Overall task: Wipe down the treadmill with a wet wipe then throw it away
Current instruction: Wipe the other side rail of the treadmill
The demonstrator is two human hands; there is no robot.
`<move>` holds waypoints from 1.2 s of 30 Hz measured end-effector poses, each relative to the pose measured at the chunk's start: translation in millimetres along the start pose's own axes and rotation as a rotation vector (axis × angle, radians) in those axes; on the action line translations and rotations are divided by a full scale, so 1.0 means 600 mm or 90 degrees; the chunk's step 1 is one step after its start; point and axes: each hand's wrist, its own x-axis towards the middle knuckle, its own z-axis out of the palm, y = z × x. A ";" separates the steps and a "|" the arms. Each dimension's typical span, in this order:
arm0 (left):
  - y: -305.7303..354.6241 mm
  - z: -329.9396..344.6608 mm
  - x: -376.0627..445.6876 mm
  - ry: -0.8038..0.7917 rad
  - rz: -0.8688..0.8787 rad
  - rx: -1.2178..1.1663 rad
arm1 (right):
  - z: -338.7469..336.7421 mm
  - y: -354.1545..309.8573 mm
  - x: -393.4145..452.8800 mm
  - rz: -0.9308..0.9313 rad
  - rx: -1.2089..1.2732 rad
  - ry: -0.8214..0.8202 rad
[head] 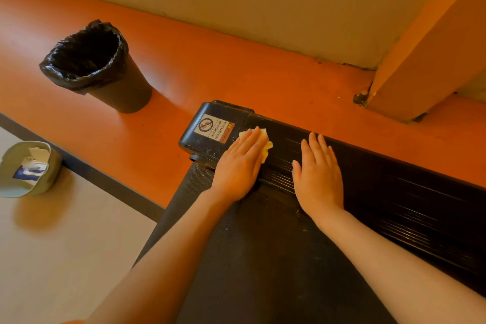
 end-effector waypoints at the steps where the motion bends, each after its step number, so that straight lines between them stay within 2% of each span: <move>1: -0.004 -0.003 0.017 -0.007 0.002 -0.004 | 0.000 -0.006 0.005 -0.004 0.006 -0.002; 5: -0.020 -0.012 0.076 -0.049 -0.005 0.004 | 0.005 -0.027 0.021 -0.020 0.031 -0.015; 8: -0.019 -0.011 0.078 -0.045 -0.003 0.014 | 0.008 -0.027 0.017 -0.017 0.038 -0.004; 12: -0.012 -0.007 0.044 -0.005 0.005 0.017 | 0.015 -0.023 0.016 -0.017 0.046 0.002; 22: -0.016 -0.001 -0.053 0.017 0.012 0.054 | 0.019 -0.024 0.014 -0.015 0.044 0.014; 32: -0.030 -0.019 0.057 -0.013 -0.028 0.009 | 0.021 -0.024 0.014 -0.014 0.023 0.019; 36: -0.033 -0.019 0.058 -0.009 -0.025 0.013 | 0.020 -0.024 0.014 -0.014 0.022 0.017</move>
